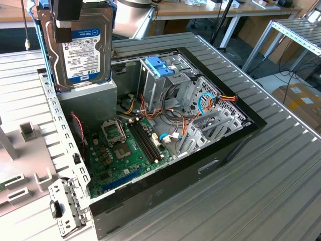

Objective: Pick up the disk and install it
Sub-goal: 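Pick up the disk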

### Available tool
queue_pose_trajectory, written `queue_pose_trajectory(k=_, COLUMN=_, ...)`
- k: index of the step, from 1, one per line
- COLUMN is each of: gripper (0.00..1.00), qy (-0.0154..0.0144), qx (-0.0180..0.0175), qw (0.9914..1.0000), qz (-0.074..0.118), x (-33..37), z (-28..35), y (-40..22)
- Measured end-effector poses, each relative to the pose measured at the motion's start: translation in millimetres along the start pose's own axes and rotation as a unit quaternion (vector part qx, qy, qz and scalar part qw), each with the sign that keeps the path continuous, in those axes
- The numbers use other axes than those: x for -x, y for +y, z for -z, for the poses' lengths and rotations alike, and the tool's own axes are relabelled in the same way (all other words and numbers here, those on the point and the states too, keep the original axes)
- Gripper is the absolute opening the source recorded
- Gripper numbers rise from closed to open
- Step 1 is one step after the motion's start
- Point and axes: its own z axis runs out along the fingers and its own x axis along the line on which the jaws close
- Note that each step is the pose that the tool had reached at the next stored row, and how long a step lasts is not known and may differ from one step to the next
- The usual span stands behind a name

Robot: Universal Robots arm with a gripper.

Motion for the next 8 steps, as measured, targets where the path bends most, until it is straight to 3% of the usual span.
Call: queue_pose_trajectory(k=8, gripper=0.37, qy=0.0, qx=0.0008, qw=1.0, qz=0.0, x=-4.6, z=0.2, y=-8.6)
